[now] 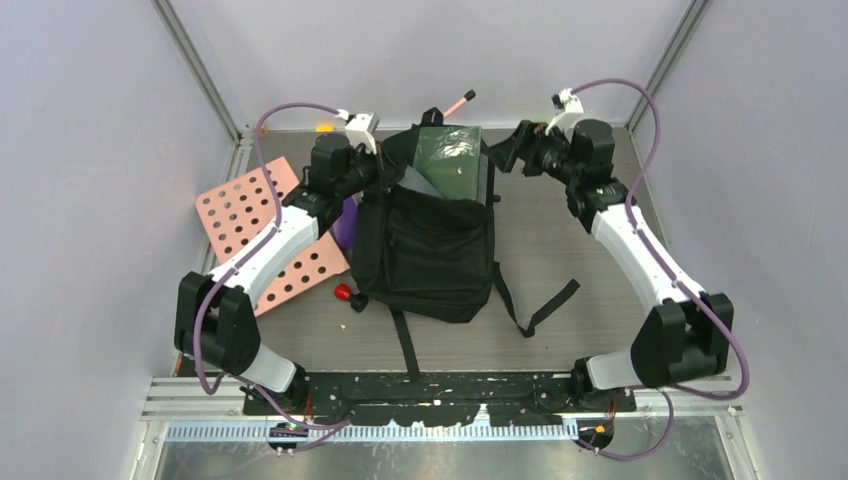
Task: Pack the student bag
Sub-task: Place the book in the student bag.
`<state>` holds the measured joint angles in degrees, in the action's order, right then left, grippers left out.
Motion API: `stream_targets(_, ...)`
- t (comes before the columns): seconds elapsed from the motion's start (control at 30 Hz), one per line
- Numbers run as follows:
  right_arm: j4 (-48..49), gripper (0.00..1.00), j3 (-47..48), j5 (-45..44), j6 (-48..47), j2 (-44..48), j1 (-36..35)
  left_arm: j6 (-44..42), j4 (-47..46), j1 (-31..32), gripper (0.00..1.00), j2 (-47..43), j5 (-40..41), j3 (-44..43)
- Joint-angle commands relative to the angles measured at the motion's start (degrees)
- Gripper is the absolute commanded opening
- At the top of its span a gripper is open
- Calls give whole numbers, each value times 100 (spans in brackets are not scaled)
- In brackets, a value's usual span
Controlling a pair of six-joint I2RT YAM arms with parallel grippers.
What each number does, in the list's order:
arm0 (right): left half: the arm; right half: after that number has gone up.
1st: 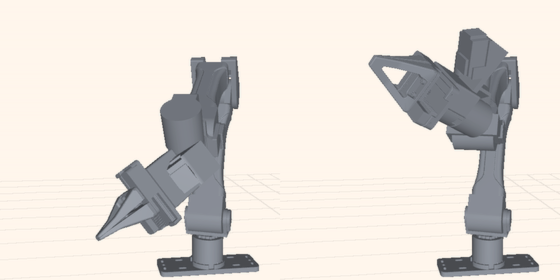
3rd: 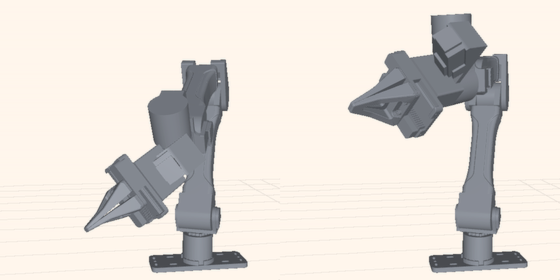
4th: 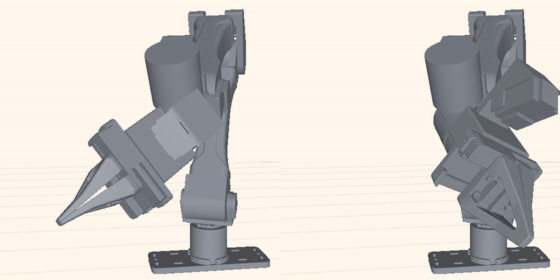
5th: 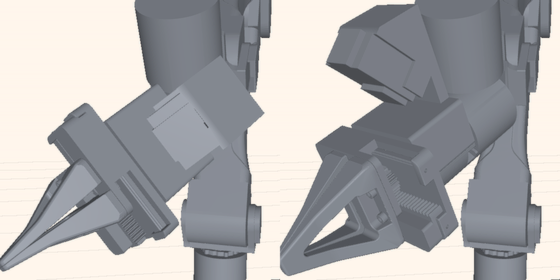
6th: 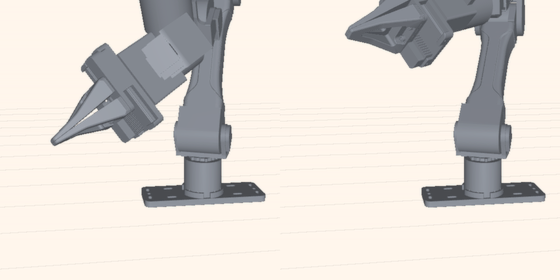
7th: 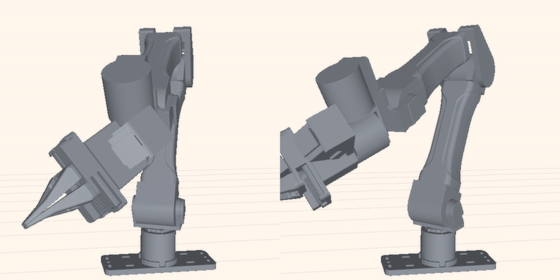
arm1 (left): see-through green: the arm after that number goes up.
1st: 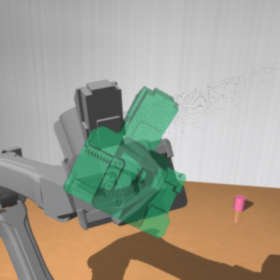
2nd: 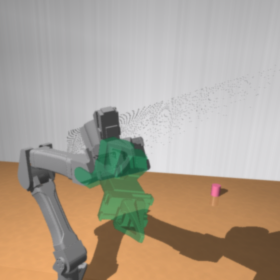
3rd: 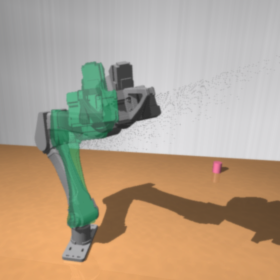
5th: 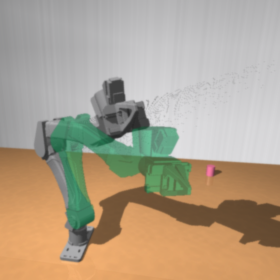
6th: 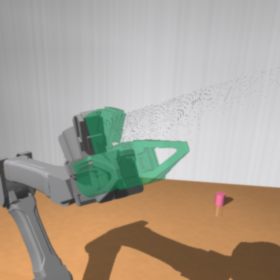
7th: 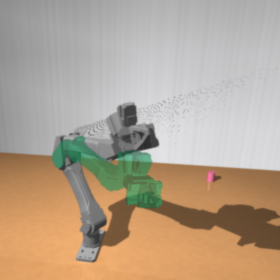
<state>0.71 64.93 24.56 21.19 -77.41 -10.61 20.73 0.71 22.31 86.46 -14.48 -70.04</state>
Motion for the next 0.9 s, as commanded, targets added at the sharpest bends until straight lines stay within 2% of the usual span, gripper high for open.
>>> stream_targets(0.0,393,86,795,154,87,-788,35,-588,-170,77,0,-374,-863,391)
stream_targets(0.13,711,78,1460,533,125,-1720,39,-661,-156,227,0,-478,-816,651)
stream_targets(0.2,541,68,1867,660,127,-2330,41,-614,-110,243,0,-510,-756,702)
stream_targets(0.3,293,62,2434,872,156,-2848,42,-541,-127,263,0,-622,-684,796)
stream_targets(0.4,293,56,2550,1222,321,-3217,42,-499,-141,283,0,-724,-620,821)
stream_targets(0.5,669,51,2268,1491,682,-3280,30,-425,-106,283,0,-812,-531,735)
stream_targets(0.57,1184,42,1971,1750,1062,-3254,29,-335,-111,283,0,-868,-448,637)
stream_targets(0.6,1579,32,1793,1947,1203,-3228,27,-274,-119,283,0,-889,-385,576)
stream_targets(0.63,1738,26,1711,2031,1471,-3215,25,-200,-128,283,0,-893,-320,488)
stream_targets(0.67,2005,16,1541,2144,1592,-3163,24,-116,-145,283,0,-907,-251,406)
stream_targets(0.73,2307,4,1269,2296,1885,-3052,24,71,-186,283,0,-939,-96,237)
stream_targets(0.87,2424,1,777,2528,2122,-2691,12,390,-513,283,0,-1048,13,3)
